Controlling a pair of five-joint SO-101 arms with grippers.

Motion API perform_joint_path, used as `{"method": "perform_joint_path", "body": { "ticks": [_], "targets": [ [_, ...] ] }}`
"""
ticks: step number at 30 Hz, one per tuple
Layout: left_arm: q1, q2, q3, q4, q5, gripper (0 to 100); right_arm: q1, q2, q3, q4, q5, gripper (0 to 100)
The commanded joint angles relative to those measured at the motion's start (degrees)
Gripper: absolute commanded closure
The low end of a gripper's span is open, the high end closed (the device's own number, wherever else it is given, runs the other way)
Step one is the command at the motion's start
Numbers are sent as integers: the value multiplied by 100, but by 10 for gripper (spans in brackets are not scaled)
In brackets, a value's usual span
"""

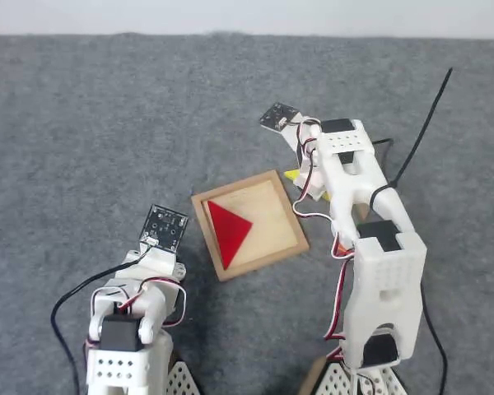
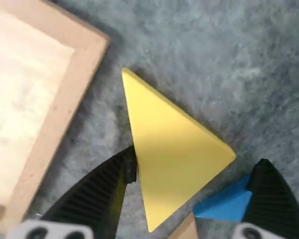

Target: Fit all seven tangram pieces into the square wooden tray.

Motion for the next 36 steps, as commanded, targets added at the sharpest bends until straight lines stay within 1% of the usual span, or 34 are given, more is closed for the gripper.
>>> {"method": "perform_joint_path", "body": {
  "ticks": [1,6,13,19,22,26,30,36],
  "targets": [
    [-35,-97,-57,18,-44,978,127,-145,-290,-48,185,649],
    [-35,-97,-57,18,-44,978,145,-92,-290,-286,193,654],
    [-35,-97,-57,18,-44,978,136,-75,-255,-295,580,728],
    [-35,-97,-57,18,-44,978,171,-75,-211,-136,730,735],
    [-35,-97,-57,18,-44,978,180,-84,-202,22,668,735],
    [-35,-97,-57,18,-44,978,259,-180,-229,40,185,735],
    [-35,-97,-57,18,-44,978,268,-505,-229,136,18,735],
    [-35,-97,-57,18,-44,978,-4,-1262,-229,629,-35,735]
  ]
}}
